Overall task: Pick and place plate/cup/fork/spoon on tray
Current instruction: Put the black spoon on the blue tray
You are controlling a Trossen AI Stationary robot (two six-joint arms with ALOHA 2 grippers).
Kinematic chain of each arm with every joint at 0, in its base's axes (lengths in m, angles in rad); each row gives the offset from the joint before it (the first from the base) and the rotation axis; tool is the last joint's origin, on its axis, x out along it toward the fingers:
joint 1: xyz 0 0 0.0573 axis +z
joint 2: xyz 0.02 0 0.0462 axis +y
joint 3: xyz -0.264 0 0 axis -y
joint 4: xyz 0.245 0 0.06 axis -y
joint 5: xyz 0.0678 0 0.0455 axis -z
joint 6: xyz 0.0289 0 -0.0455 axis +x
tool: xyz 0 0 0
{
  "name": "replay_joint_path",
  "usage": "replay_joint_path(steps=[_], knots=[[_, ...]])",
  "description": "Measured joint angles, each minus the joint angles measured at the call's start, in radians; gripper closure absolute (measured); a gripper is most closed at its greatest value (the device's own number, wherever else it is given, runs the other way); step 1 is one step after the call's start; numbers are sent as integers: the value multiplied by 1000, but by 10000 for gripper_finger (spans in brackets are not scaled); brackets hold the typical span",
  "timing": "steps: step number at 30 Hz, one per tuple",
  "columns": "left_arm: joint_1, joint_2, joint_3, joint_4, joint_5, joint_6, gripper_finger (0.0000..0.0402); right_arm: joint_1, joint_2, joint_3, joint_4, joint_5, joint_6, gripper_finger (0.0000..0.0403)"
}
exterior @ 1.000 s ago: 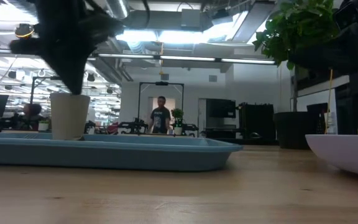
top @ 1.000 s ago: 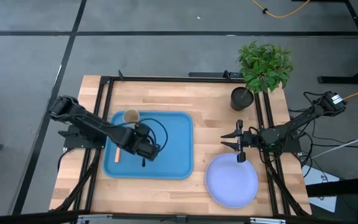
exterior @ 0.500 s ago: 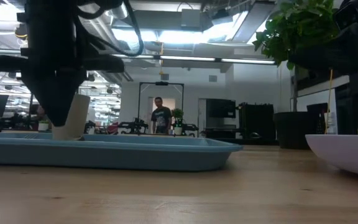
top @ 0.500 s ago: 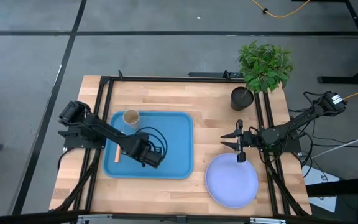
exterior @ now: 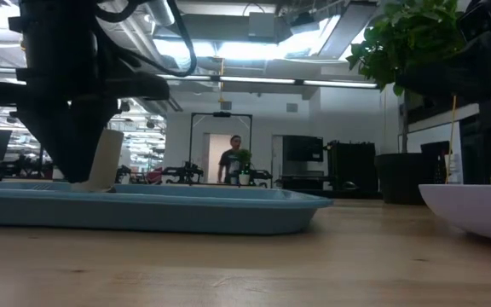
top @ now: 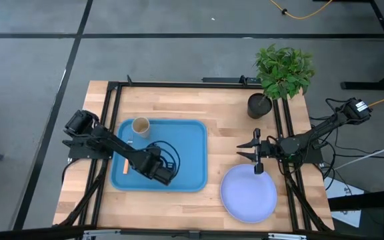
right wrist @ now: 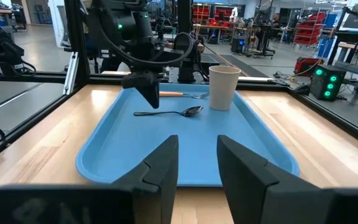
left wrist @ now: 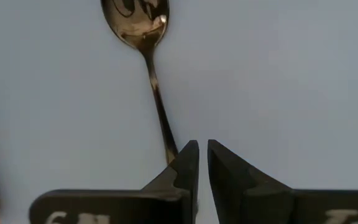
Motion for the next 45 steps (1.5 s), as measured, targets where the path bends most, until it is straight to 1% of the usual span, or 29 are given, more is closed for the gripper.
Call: replay_joint_path(steps=[6, 11, 15, 17, 21, 27, 33, 39, 45], knots=[[2, 0, 0, 2, -1, -1, 376, 0, 0, 0, 0, 0, 0, 288], [1, 0, 0, -1, -55, 2, 376, 0, 0, 0, 0, 0, 1, 288], [1, 0, 0, -8, -60, 5, 376, 0, 0, 0, 0, 0, 1, 288], [-5, 0, 0, -8, -52, 4, 376, 0, 0, 0, 0, 0, 1, 288], [-22, 0, 0, -5, 7, 4, 376, 0, 0, 0, 0, 0, 1, 288], [-58, 0, 0, 31, 26, -17, 374, 0, 0, 0, 1, 0, 1, 288], [-75, 0, 0, 32, 26, -56, 342, 0, 0, 0, 1, 0, 1, 288], [-75, 0, 0, 37, 2, -32, 302, 0, 0, 0, 1, 0, 1, 288], [-75, 0, 0, 37, -25, -29, 280, 0, 0, 0, 1, 0, 1, 288]])
